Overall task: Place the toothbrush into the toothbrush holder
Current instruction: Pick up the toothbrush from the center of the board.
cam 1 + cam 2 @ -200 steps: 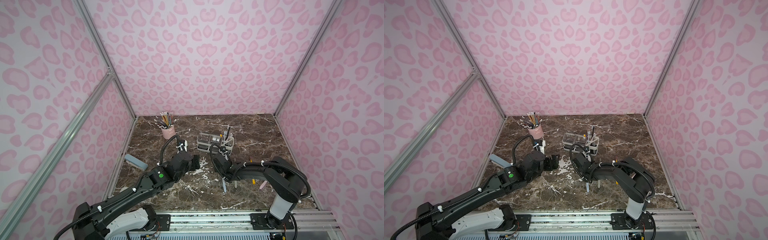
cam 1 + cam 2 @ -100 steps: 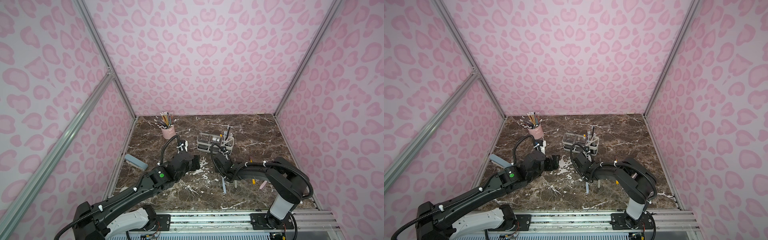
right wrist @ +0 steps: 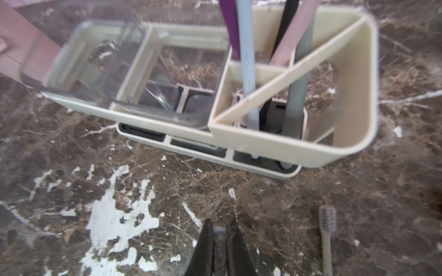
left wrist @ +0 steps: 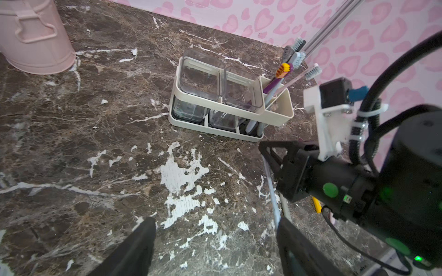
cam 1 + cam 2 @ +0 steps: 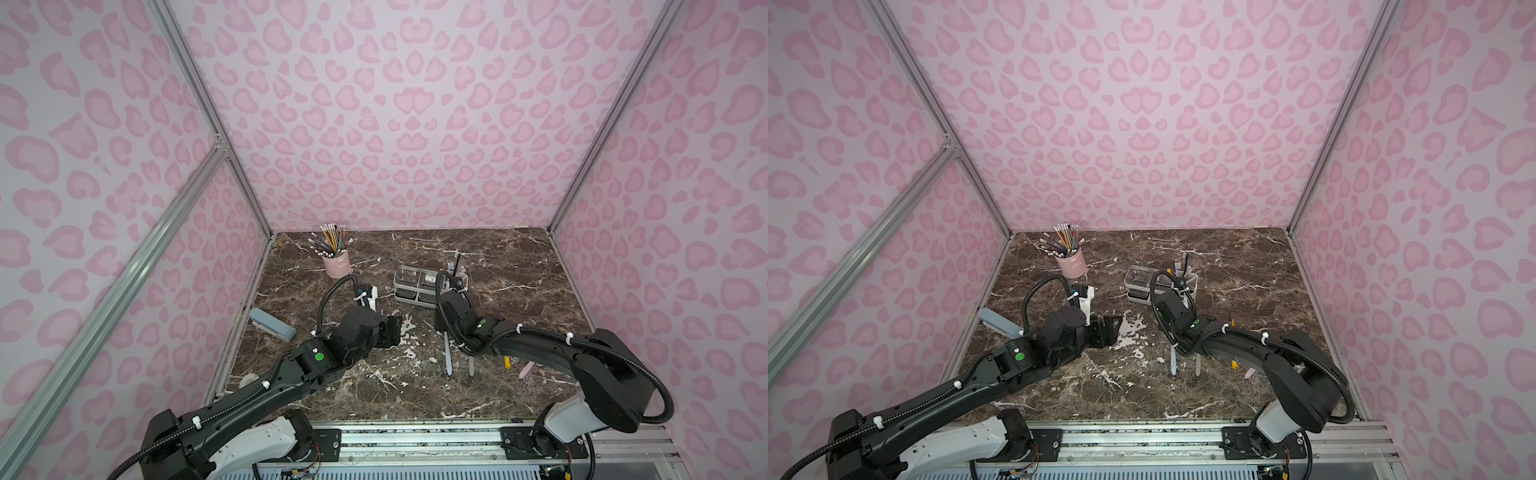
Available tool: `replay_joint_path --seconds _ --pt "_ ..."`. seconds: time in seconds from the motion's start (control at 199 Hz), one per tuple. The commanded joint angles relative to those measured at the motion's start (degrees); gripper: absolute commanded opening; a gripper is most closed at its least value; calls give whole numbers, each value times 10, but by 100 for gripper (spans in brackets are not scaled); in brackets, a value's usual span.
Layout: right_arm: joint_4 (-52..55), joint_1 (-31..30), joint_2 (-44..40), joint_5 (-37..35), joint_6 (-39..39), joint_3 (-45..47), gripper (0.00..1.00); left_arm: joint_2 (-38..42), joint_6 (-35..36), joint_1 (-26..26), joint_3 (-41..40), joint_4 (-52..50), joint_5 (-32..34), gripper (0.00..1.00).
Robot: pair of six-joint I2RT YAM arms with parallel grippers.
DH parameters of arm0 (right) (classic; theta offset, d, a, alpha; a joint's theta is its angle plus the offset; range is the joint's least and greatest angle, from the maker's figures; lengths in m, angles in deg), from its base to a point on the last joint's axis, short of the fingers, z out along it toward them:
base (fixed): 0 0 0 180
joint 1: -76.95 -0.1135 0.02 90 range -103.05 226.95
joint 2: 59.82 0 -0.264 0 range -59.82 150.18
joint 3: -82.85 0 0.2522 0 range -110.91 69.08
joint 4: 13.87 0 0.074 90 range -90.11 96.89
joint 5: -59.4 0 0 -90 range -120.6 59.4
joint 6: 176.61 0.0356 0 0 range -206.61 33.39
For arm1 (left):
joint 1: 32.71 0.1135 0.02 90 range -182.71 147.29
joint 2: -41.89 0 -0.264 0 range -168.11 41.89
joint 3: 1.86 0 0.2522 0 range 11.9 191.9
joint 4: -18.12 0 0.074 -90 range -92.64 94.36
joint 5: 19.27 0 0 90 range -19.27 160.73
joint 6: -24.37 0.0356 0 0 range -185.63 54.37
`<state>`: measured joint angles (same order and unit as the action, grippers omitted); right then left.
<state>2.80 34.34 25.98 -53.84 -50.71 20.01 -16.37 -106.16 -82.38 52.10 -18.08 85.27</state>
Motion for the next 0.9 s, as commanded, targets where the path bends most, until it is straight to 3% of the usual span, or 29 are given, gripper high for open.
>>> replay_joint_path --seconds 0.0,0.441,0.898 --pt "13 4 -32 -4 -21 -26 0 9 -11 0 -13 70 -71 81" --pt "14 4 -98 -13 -64 -115 0 -11 -83 -14 -52 224 -230 79" --pt "-18 3 -124 27 -71 -120 0 -83 -115 -31 -44 303 -269 72"
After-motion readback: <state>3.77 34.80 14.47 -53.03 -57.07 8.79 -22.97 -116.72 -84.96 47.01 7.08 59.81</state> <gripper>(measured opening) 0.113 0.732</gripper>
